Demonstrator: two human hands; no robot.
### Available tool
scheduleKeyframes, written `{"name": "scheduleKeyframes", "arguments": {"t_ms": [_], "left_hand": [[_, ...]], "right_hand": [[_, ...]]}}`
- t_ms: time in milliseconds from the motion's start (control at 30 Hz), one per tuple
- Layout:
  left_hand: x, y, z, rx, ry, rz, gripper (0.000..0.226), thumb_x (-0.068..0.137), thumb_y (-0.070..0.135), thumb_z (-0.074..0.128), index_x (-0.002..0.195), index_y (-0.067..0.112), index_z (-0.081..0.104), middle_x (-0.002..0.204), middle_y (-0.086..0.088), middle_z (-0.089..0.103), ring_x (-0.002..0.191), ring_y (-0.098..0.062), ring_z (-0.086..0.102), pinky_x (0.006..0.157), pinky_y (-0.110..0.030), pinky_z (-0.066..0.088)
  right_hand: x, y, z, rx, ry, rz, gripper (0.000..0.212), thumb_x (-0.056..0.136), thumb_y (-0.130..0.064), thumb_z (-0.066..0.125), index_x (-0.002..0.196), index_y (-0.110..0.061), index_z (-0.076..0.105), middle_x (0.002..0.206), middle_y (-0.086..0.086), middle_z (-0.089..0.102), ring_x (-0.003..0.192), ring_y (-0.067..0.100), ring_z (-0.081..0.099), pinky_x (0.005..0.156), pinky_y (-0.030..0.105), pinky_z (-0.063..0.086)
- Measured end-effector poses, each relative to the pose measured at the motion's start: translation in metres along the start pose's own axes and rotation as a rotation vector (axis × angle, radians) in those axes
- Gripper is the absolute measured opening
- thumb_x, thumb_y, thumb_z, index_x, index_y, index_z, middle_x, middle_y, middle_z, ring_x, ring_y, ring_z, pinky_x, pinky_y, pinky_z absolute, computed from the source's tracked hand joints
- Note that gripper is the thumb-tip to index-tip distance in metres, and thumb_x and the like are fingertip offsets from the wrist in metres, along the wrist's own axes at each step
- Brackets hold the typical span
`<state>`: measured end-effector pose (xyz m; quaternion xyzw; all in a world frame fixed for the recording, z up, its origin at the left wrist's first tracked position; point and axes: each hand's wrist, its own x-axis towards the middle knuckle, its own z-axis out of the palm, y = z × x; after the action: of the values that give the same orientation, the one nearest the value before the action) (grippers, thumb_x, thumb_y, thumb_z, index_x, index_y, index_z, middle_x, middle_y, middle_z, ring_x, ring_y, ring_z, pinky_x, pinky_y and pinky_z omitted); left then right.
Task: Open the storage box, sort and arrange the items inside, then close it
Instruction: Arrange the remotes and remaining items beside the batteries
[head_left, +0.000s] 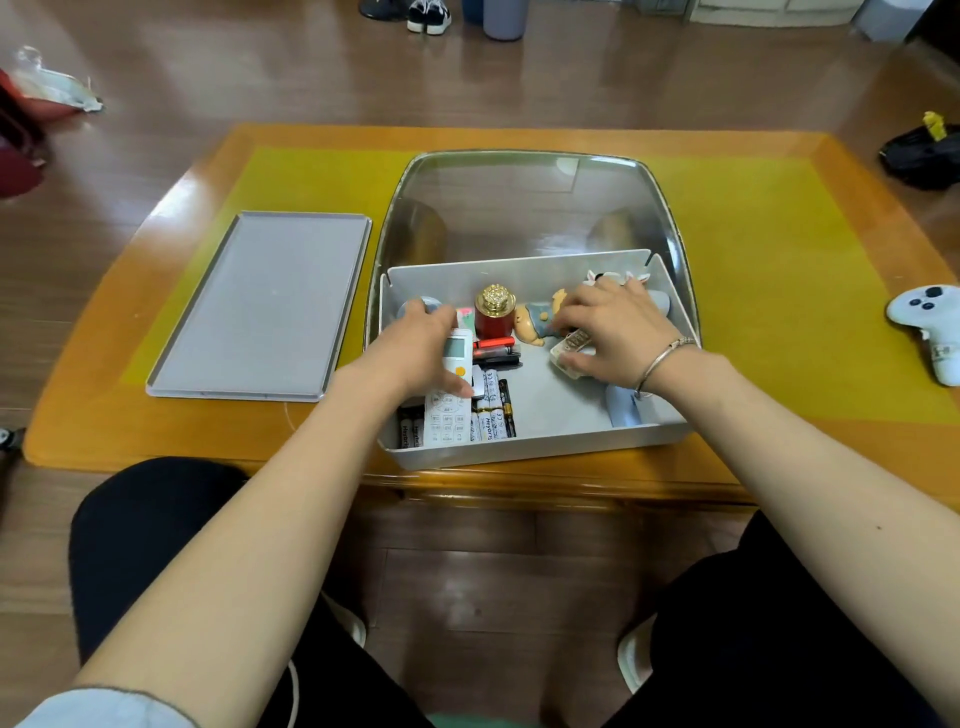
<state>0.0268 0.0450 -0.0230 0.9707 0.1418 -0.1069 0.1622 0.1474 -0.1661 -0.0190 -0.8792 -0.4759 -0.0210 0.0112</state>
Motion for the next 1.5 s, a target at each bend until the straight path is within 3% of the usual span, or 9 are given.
{"name": "scheduleKeyframes", "arguments": {"t_ms": [100, 167, 300, 400, 600, 767, 1100, 1233, 1500], "left_hand": [[0.002, -0.002, 0.000, -0.159, -0.023, 0.046, 0.066, 0.075, 0.033, 0.080, 0.127, 0.019, 0.043, 0.128, -0.009, 0.055, 0.105, -0.022, 0.052, 0.078, -0.028, 0.040], [0.002, 0.000, 0.000, -0.311, 0.044, 0.068, 0.056, 0.079, 0.031, 0.077, 0.125, 0.023, 0.046, 0.122, -0.006, 0.059, 0.104, -0.019, 0.054, 0.078, -0.028, 0.043], [0.009, 0.020, 0.000, -0.514, 0.119, 0.092, 0.048, 0.079, 0.029, 0.076, 0.117, 0.025, 0.048, 0.111, 0.002, 0.062, 0.098, -0.015, 0.058, 0.080, -0.031, 0.049], [0.019, 0.042, 0.011, -0.558, 0.091, 0.087, 0.048, 0.079, 0.028, 0.077, 0.116, 0.018, 0.047, 0.109, -0.001, 0.063, 0.097, -0.018, 0.059, 0.078, -0.032, 0.048], [0.030, 0.069, 0.038, -0.523, 0.033, 0.091, 0.052, 0.076, 0.026, 0.080, 0.118, 0.016, 0.050, 0.114, -0.003, 0.064, 0.102, -0.020, 0.059, 0.075, -0.028, 0.042], [0.025, 0.069, 0.045, -0.211, 0.043, 0.098, 0.076, 0.074, 0.038, 0.080, 0.139, 0.021, 0.043, 0.123, -0.010, 0.056, 0.110, -0.029, 0.055, 0.087, -0.035, 0.045], [0.020, 0.079, 0.047, 0.159, -0.109, 0.226, 0.082, 0.072, 0.059, 0.073, 0.141, 0.026, 0.043, 0.131, -0.005, 0.057, 0.120, -0.029, 0.049, 0.091, -0.038, 0.042], [0.018, 0.080, 0.055, 0.140, -0.128, 0.217, 0.079, 0.076, 0.053, 0.072, 0.143, 0.027, 0.039, 0.130, -0.012, 0.054, 0.121, -0.034, 0.043, 0.096, -0.044, 0.041], [0.009, 0.067, 0.045, 0.035, -0.072, 0.232, 0.084, 0.077, 0.051, 0.073, 0.146, 0.026, 0.033, 0.133, -0.011, 0.045, 0.123, -0.029, 0.039, 0.100, -0.041, 0.037]], "right_hand": [[-0.002, 0.003, 0.005, -0.028, -0.188, -0.022, 0.062, 0.069, -0.061, 0.066, 0.122, -0.031, 0.055, 0.121, -0.008, 0.055, 0.108, 0.020, 0.044, 0.080, 0.033, 0.024], [-0.003, 0.004, 0.010, -0.075, -0.274, -0.028, 0.075, 0.064, -0.065, 0.068, 0.129, -0.033, 0.049, 0.125, -0.009, 0.052, 0.110, 0.019, 0.042, 0.082, 0.035, 0.027], [-0.001, 0.005, 0.018, -0.099, -0.233, -0.024, 0.052, 0.081, -0.043, 0.059, 0.130, -0.031, 0.047, 0.126, -0.004, 0.051, 0.112, 0.022, 0.045, 0.083, 0.035, 0.030], [-0.004, 0.012, 0.015, -0.003, -0.152, -0.027, 0.043, 0.082, -0.027, 0.057, 0.124, -0.026, 0.052, 0.121, -0.001, 0.056, 0.108, 0.025, 0.048, 0.080, 0.034, 0.030], [-0.016, 0.028, 0.005, 0.120, 0.038, -0.027, 0.044, 0.073, -0.004, 0.061, 0.115, -0.017, 0.063, 0.110, 0.005, 0.060, 0.098, 0.031, 0.050, 0.081, 0.039, 0.038], [-0.020, 0.030, 0.006, 0.111, 0.072, -0.009, 0.046, 0.073, -0.006, 0.061, 0.117, -0.020, 0.064, 0.108, 0.004, 0.060, 0.101, 0.030, 0.051, 0.084, 0.041, 0.040], [-0.022, 0.026, 0.010, 0.118, 0.108, 0.026, 0.045, 0.073, -0.007, 0.061, 0.116, -0.023, 0.064, 0.107, 0.002, 0.060, 0.101, 0.028, 0.050, 0.081, 0.039, 0.035], [-0.022, 0.026, 0.011, 0.115, 0.121, 0.033, 0.044, 0.074, -0.008, 0.061, 0.115, -0.024, 0.064, 0.106, 0.001, 0.060, 0.101, 0.027, 0.050, 0.078, 0.036, 0.031], [-0.023, 0.021, 0.014, 0.115, 0.149, 0.040, 0.043, 0.073, -0.009, 0.063, 0.113, -0.025, 0.066, 0.103, 0.001, 0.061, 0.096, 0.028, 0.051, 0.075, 0.035, 0.028]]}}
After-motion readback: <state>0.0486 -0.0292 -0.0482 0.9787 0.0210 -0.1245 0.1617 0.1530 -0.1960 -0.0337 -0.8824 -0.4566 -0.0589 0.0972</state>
